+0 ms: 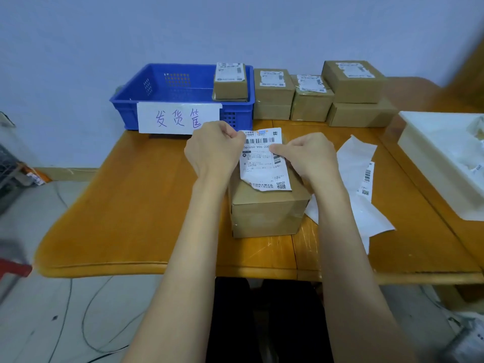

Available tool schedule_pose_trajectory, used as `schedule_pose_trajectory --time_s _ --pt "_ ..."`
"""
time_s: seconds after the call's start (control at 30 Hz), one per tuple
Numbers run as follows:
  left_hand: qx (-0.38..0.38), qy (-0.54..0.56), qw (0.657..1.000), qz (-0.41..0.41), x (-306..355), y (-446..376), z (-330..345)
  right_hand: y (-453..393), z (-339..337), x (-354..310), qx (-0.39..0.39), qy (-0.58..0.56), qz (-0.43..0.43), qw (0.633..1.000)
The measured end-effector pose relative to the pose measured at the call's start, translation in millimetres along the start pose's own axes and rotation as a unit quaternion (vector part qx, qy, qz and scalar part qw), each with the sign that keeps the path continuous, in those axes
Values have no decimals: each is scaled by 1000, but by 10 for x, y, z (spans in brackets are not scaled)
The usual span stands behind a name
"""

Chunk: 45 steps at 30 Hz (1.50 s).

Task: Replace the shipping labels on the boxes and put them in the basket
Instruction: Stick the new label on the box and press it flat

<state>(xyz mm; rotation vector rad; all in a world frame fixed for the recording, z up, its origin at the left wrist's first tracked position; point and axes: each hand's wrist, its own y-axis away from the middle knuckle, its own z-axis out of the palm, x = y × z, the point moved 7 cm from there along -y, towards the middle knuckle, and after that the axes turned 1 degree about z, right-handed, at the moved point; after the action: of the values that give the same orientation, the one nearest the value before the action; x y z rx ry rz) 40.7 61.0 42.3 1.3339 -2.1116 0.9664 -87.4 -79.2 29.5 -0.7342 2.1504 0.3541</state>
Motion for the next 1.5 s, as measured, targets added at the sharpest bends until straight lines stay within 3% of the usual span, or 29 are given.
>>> schedule_pose_trajectory --time_s 0.37,0.63,0.93,1.07,1.1,1.17,1.23,1.33,1.5 --pt "-20 -49 998 17 -27 -55 120 -70 60 7 14 33 3 999" --pt "-45 -15 999 4 -80 -65 248 -173 91 -9 24 84 -11 996" --pt "-11 2 1000 -13 -86 -22 228 -183 53 117 32 91 -1 995" --pt "-24 46 998 -31 -146 -56 235 -97 -12 -74 97 48 -88 990" --pt "-34 72 996 -39 -176 -67 256 -88 -17 -147 84 -17 -115 990" --pt "-45 126 990 -51 -228 -80 290 -91 85 -277 -35 -188 -122 974" --pt "-46 154 986 -53 -256 -80 314 -114 296 -320 -168 -292 -56 940" --pt "-49 171 982 -58 -265 -55 343 -257 409 -260 -181 -228 13 957" --pt "-48 168 984 -24 -209 -43 354 -473 268 -209 -71 -59 -29 995"
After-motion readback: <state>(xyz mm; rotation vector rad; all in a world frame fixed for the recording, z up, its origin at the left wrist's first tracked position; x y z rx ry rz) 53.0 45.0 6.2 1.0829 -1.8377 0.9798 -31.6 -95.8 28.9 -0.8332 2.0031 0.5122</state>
